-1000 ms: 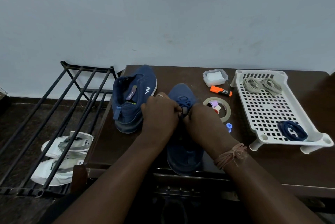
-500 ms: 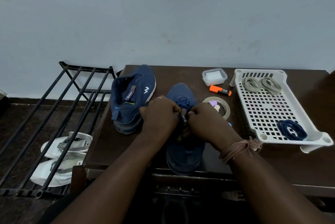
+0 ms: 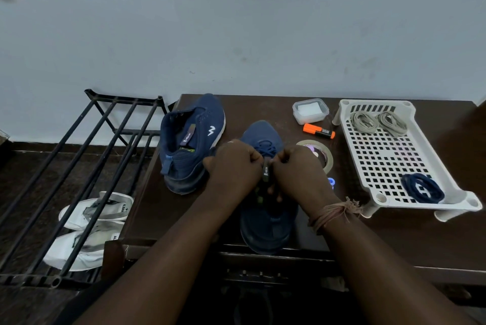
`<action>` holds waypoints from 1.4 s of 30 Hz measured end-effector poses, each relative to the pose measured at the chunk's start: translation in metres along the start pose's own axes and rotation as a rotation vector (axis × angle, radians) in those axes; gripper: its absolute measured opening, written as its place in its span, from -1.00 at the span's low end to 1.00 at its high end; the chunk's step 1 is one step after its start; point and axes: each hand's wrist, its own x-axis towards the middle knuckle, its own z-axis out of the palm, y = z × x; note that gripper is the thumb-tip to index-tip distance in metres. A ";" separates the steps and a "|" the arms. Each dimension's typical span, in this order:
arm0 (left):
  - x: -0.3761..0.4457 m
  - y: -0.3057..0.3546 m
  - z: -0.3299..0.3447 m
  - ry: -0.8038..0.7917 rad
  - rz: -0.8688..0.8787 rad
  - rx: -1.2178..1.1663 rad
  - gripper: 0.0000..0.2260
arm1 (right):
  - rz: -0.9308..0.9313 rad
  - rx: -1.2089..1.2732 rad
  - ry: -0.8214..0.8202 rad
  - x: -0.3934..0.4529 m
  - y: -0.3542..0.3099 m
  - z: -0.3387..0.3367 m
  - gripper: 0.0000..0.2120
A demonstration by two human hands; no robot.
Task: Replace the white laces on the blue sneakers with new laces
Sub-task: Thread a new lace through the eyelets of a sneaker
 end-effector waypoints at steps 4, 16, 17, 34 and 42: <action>0.000 -0.005 -0.007 -0.004 -0.050 -0.258 -0.80 | -0.208 -0.004 0.316 0.006 -0.005 -0.003 -0.88; 0.008 -0.018 -0.023 0.109 -0.137 -0.509 -0.86 | -0.220 -0.139 0.070 0.011 0.003 -0.048 -0.61; 0.008 -0.018 -0.022 0.085 -0.131 -0.498 -0.89 | -0.217 -0.256 0.039 0.010 0.003 -0.046 -0.59; 0.005 -0.018 -0.022 -0.160 -0.137 -0.565 -0.71 | -0.119 0.193 0.090 0.010 -0.001 -0.064 -0.54; 0.001 -0.018 -0.027 -0.139 -0.150 -0.593 -0.89 | -0.220 -0.168 0.097 0.003 -0.005 -0.073 -0.57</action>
